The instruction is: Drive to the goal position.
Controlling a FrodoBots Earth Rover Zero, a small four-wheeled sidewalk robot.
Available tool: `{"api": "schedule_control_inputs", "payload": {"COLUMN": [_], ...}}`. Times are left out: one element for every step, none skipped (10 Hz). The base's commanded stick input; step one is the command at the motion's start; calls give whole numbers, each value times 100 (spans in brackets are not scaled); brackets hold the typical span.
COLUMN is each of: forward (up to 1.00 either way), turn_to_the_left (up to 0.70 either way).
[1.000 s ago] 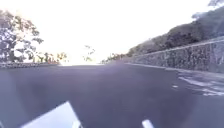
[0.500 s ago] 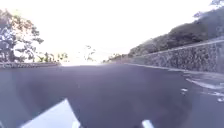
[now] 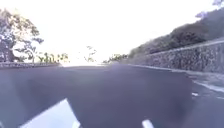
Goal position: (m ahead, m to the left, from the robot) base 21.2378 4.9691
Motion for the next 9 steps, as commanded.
{"api": "schedule_control_inputs", "payload": {"forward": [70, 70, 70, 70, 70, 70, 70, 70, 70], "turn_to_the_left": [0, 0, 0, 0, 0, 0, 0, 0, 0]}}
